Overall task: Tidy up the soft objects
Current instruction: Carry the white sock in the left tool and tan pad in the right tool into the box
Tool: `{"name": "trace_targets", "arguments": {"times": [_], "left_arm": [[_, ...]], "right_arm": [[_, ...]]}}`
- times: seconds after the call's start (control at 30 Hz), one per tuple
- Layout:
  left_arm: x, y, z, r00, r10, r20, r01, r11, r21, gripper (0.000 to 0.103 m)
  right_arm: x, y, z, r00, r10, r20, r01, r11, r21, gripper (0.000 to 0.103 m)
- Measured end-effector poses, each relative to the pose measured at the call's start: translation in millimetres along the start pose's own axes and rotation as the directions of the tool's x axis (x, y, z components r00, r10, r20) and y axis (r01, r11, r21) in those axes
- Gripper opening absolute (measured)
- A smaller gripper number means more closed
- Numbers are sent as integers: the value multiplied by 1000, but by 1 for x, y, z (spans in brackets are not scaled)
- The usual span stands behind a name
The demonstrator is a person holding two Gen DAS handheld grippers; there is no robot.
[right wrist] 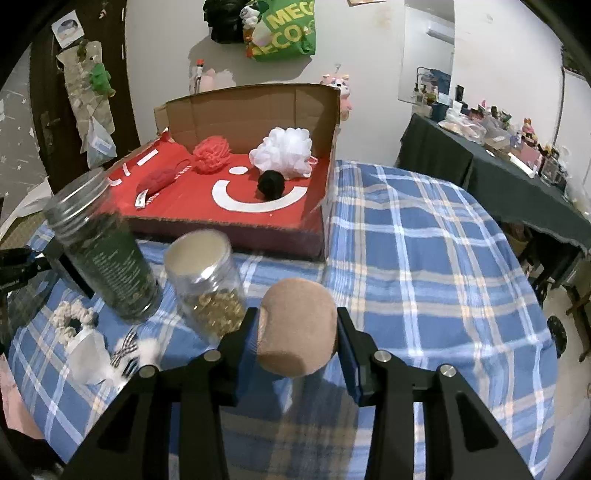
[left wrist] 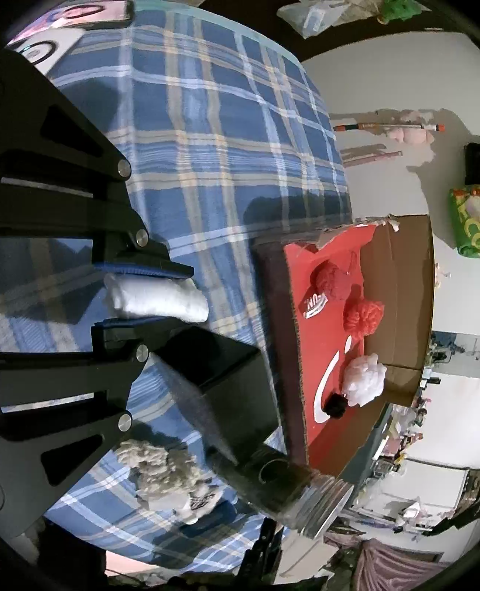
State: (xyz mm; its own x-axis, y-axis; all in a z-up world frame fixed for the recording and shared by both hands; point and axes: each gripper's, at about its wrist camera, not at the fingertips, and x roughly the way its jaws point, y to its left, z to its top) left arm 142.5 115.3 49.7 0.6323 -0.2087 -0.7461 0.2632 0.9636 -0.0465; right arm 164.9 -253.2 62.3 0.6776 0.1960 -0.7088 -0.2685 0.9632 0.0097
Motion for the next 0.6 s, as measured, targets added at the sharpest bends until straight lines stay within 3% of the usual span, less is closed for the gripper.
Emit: {"name": "trace_targets", "arguments": {"times": [0.17,0.6], "left_arm": [[4,3,15,1000,-18,-4,18,999,34,16],[4,-2,58,999,-42,16,39,991,126,16]], "right_arm": [[7,-7,15,1000,-8,-5,8,1000,-24,43],[13,-6,55,997,77,6,-76,992,-100,43]]}}
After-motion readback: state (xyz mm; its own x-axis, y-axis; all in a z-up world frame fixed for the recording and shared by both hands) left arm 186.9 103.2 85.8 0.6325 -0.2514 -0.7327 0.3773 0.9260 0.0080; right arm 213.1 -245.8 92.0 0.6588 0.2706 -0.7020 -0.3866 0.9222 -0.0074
